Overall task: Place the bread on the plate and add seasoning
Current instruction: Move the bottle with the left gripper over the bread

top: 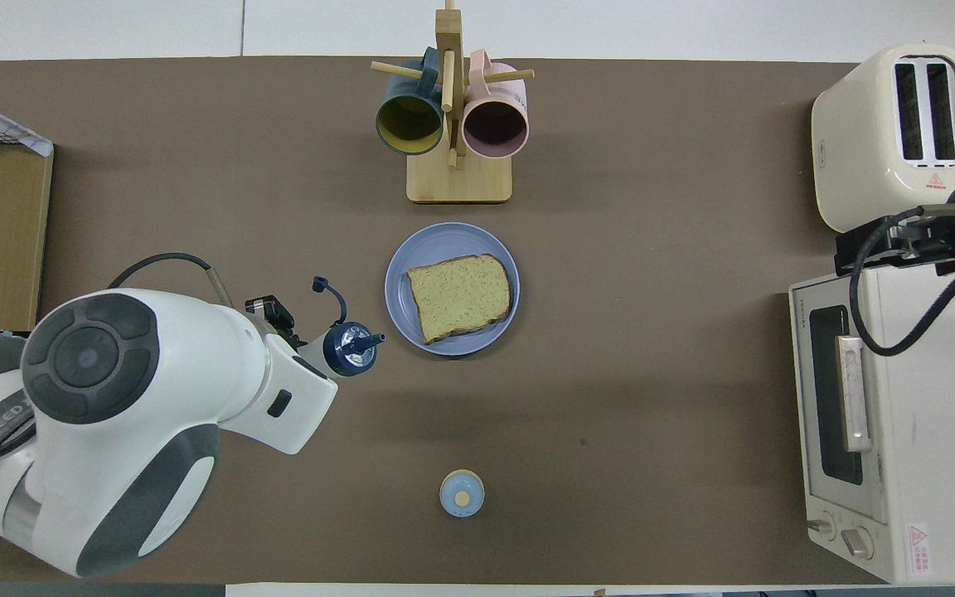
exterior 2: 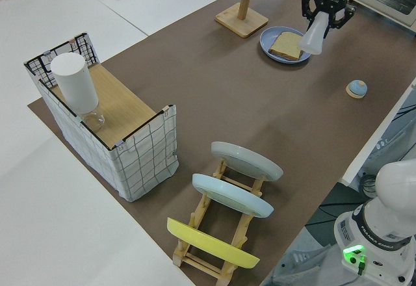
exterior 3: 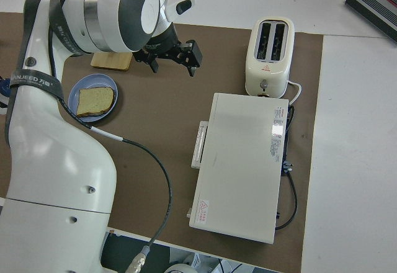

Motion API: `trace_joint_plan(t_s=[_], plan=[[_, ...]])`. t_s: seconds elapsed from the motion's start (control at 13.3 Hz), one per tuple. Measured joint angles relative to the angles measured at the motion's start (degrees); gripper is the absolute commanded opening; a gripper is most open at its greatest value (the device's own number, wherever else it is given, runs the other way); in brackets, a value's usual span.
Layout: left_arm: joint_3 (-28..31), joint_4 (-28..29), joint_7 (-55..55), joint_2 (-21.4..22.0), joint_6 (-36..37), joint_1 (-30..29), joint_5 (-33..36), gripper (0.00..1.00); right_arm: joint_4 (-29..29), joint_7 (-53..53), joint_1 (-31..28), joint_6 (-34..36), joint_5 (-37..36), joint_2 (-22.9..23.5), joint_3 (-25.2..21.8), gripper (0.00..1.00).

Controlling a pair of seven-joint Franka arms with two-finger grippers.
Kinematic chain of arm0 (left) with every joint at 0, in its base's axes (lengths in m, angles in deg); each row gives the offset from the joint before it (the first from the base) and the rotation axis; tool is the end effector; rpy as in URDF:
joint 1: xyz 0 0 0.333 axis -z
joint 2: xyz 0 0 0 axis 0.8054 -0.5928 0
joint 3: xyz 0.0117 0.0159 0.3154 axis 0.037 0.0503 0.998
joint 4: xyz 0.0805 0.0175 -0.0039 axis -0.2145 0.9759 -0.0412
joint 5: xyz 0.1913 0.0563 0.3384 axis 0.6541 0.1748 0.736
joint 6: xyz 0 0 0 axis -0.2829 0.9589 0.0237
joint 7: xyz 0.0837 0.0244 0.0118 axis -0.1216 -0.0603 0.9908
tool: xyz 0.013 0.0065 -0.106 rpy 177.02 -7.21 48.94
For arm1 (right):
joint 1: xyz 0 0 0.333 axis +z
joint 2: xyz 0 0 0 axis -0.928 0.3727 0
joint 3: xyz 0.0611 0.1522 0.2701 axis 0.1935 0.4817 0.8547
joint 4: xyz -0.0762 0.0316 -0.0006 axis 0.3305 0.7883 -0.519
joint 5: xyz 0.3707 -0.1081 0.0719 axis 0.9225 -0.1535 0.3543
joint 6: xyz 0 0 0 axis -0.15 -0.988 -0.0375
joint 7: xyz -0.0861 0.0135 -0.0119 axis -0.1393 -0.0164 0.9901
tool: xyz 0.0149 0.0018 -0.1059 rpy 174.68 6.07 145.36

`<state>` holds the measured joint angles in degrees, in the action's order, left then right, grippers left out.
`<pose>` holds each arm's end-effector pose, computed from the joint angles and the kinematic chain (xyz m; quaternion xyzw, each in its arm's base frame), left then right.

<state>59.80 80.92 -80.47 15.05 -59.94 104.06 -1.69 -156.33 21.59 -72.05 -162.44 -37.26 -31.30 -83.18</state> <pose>0.4301 -0.2537 0.4989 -0.7569 0.6536 -0.0032 0.0000 0.5450 0.0180 0.6151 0.9989 -0.0164 -0.0422 0.0132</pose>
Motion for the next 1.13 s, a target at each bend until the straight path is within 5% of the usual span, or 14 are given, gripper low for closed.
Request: trace_joint_plan(t_s=[0.6,0.9,1.13], plan=[[-0.2,-10.4,4.1,-17.5,-4.2,0.1,13.1,0.0,-3.0,3.7,0.1,1.4,0.2,-2.6,-4.0,1.0],[-0.5,-11.3,7.2,-20.2,-0.6,2.1,20.3,0.0,-3.8,4.2,0.1,-2.3,0.2,-2.7,-5.2,1.0],[-0.6,-17.1,9.2,-26.2,6.9,5.0,23.6,0.0,-4.2,4.2,0.1,-2.5,0.2,-2.6,-5.8,1.0]])
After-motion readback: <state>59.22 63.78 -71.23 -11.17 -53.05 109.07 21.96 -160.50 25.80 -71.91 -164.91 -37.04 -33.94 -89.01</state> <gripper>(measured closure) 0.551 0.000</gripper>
